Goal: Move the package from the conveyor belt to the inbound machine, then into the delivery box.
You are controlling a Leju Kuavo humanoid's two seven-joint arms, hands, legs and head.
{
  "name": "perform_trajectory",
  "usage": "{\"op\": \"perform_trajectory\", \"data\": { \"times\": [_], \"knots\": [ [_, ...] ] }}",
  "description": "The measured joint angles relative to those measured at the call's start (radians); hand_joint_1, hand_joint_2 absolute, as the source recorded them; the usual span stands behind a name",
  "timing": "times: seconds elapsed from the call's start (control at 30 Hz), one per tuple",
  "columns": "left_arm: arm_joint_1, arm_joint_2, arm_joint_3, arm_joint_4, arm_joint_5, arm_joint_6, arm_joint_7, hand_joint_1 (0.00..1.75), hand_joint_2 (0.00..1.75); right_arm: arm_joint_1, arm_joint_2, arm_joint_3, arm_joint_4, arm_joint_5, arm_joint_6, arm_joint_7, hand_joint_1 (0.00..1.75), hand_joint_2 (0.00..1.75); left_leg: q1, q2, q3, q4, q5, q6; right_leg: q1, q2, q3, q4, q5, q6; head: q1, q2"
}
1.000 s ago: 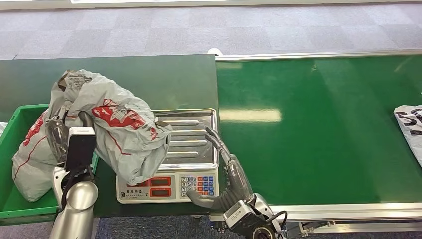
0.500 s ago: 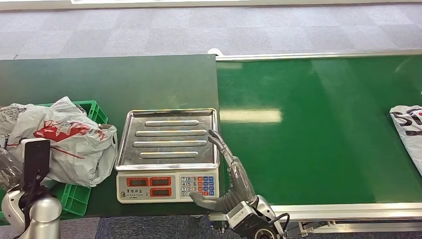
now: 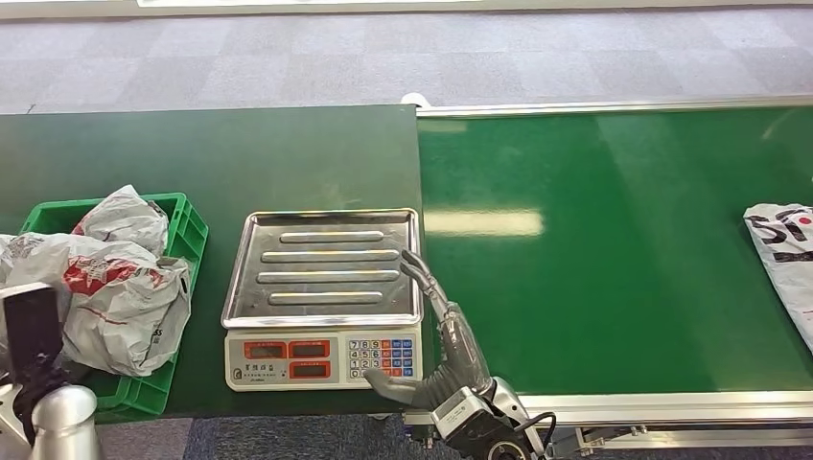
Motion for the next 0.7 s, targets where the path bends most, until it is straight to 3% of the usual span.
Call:
{"op": "perform_trajectory", "data": {
  "times": [0.1,0.3,0.47,0.7],
  "knots": [
    [0.032,-0.017,-0.041,-0.086,0.316,-0.088,-0.119,0.0,1.75,0.0,-0.004,-0.002,0.0,-0.001,-0.007,-0.001,0.0,1.75,0.0,0.0,0.0,0.0,0.0,0.0,0.0,0.0,0.0,0.0,0.0,0.0,0.0,0.0],
    [0.126,-0.036,-0.169,-0.309,0.351,-0.141,-0.24,0.0,1.75,0.0,-0.014,-0.026,0.0,-0.004,-0.011,-0.001,0.0,1.75,-0.001,0.0,0.0,0.0,-0.001,0.0,-0.001,0.0,0.0,0.0,0.0,0.0,0.0,0.0],
    [0.207,-0.037,-0.337,-0.402,0.331,-0.198,-0.231,0.0,1.75,0.009,-0.02,-0.081,0.0,-0.025,-0.021,0.003,0.0,1.75,-0.001,0.0,0.0,0.0,-0.001,0.0,-0.001,0.0,0.0,-0.001,0.0,0.0,0.0,0.0],
    [0.301,-0.059,-0.527,-0.329,0.398,-0.29,-0.135,0.0,1.75,0.078,-0.022,-0.195,-0.024,-0.055,-0.122,0.037,0.0,1.75,-0.001,0.0,0.0,0.0,-0.001,0.0,-0.001,0.0,0.0,-0.001,0.0,0.0,0.0,0.0]
  ]
}}
